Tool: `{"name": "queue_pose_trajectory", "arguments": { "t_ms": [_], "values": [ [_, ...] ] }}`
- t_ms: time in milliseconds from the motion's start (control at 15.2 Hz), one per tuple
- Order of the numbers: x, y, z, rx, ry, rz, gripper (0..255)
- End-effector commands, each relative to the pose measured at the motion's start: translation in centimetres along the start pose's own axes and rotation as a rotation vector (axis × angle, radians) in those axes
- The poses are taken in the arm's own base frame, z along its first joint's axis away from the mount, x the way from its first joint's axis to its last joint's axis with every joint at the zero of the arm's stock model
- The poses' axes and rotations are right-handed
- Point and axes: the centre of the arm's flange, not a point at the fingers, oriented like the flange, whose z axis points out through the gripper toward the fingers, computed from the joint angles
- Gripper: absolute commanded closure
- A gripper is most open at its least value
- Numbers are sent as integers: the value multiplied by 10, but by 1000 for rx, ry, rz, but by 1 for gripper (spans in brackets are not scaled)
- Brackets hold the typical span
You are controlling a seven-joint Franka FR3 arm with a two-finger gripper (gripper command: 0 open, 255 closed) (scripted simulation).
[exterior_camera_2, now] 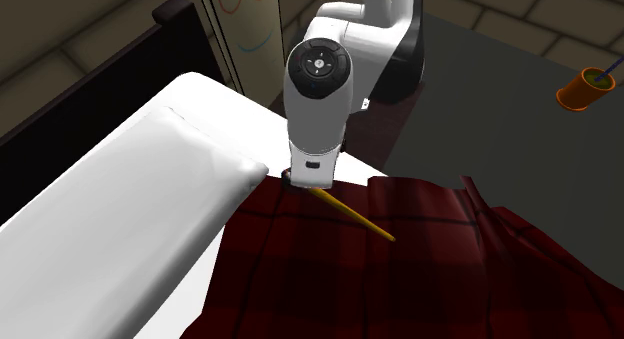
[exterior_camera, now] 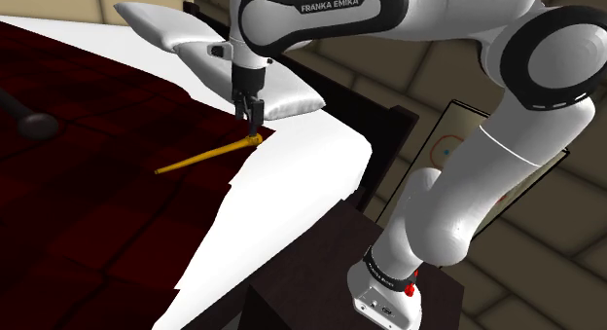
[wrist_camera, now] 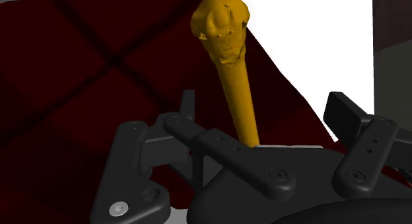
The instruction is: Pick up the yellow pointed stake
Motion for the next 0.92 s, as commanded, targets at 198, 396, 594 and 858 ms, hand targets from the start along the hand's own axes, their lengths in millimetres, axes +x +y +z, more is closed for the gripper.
{"name": "queue_pose_trajectory", "arguments": {
  "t_ms": [198, 396, 594, 858],
  "values": [
    [64, -9, 24, 3, 7, -314, 0],
    [67, -9, 36, 3, 7, -327, 0],
    [68, -9, 52, 3, 7, -327, 0],
    [69, -8, 65, 3, 7, -327, 0]
  ]
}}
